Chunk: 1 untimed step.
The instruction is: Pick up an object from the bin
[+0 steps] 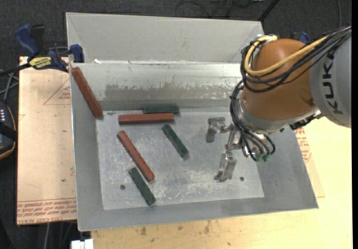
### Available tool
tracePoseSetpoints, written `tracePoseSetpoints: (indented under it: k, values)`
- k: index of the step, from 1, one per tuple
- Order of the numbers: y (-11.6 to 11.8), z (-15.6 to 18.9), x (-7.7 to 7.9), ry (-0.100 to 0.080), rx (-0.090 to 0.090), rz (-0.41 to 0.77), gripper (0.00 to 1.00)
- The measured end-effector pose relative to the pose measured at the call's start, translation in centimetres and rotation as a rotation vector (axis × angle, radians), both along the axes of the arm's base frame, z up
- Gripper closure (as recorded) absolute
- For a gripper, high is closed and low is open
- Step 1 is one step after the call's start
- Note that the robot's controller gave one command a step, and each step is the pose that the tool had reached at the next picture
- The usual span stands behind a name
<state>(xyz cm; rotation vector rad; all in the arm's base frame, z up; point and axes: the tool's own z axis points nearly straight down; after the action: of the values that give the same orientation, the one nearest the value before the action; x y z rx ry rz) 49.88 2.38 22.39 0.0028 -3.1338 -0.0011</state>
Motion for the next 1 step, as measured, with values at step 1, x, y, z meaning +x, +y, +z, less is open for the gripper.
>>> tracePoseSetpoints:
  k: [1]
  values:
    - [-0.01, 0.39, 0.16, -0.008, 0.000, -0.001, 0.00]
